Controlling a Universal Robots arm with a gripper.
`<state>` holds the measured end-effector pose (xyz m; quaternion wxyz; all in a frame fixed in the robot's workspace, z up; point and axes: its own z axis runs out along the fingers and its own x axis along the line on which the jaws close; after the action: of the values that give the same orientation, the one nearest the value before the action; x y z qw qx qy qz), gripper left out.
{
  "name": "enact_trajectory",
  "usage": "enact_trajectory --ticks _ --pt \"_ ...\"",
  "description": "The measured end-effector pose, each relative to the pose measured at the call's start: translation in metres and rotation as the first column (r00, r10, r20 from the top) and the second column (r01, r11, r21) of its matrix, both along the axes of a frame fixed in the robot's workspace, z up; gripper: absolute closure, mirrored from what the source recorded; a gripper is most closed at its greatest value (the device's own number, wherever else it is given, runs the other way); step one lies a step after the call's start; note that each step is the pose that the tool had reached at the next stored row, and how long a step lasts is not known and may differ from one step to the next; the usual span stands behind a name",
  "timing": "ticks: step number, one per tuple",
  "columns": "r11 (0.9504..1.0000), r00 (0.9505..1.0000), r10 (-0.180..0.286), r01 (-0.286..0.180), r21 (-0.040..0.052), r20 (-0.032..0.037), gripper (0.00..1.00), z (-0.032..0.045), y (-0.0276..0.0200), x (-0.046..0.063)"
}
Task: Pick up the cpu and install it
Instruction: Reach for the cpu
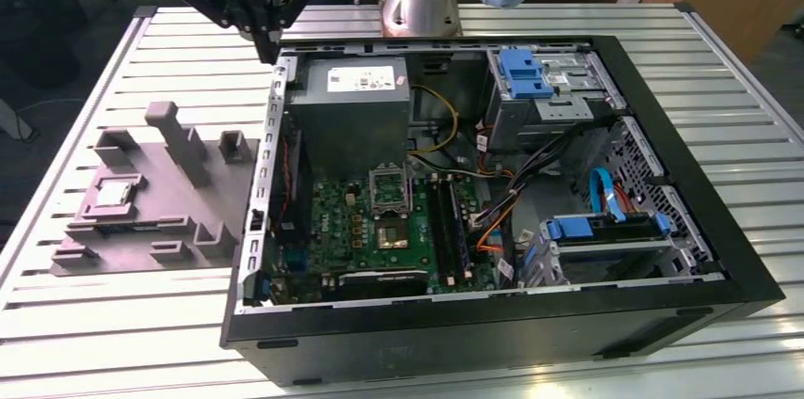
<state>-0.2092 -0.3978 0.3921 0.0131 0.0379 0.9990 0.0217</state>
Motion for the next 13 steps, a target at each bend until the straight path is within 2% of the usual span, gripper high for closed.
enact_trajectory --ticks 13 --pt "1.0000 1.0000 0.000 0.000 0.0000 0.0000 0.89 0.0000 0.0000 -0.0029"
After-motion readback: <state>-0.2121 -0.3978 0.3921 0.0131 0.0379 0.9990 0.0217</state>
